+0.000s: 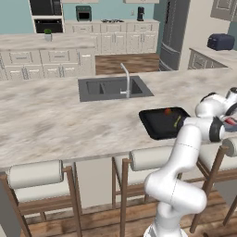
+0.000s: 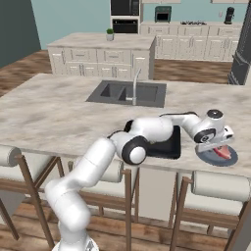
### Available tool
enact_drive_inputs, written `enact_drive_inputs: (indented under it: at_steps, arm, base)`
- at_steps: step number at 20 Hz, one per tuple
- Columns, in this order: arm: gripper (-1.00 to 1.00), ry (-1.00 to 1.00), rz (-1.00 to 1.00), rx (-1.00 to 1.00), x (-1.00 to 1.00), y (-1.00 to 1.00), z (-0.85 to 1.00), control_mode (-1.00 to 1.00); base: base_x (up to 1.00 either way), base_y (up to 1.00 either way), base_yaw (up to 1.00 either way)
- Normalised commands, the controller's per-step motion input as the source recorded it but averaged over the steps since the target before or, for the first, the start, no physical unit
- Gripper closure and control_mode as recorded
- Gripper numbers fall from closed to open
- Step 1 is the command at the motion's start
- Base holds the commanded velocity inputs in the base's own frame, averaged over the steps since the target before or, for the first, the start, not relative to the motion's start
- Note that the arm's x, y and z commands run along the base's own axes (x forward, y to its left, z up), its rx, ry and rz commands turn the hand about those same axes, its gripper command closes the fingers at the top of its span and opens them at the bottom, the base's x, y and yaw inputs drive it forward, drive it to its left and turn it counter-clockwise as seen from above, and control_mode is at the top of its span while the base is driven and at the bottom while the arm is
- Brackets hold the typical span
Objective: Create a steak meal by picking up the steak and asparagus from the tray and placing them on the plate. Leave the strawberry on the tray.
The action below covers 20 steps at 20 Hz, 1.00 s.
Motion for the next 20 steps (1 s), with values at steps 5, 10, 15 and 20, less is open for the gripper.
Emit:
enact_drive_inputs:
  at_steps: [5,10,15,20]
  arm:
    - [-1.0,-0.07,0.0,0.0,-0.07,0.0,-0.01,-1.0]
    - [-1.0,-0.19,0.0,-0.06,-0.46,0.19,0.01,-1.0]
    - [-1.0,-0.24,0.0,-0.18,-0.78,0.73,0.29,-1.0]
    - [-1.0,-0.08,0.0,-0.24,-0.58,1.0,0.17,-1.0]
  base:
    - [0.0,0.0,0.0]
    - [0.0,0.0,0.0]
    - [0.0,0.0,0.0]
    - [0.0,0.0,0.0]
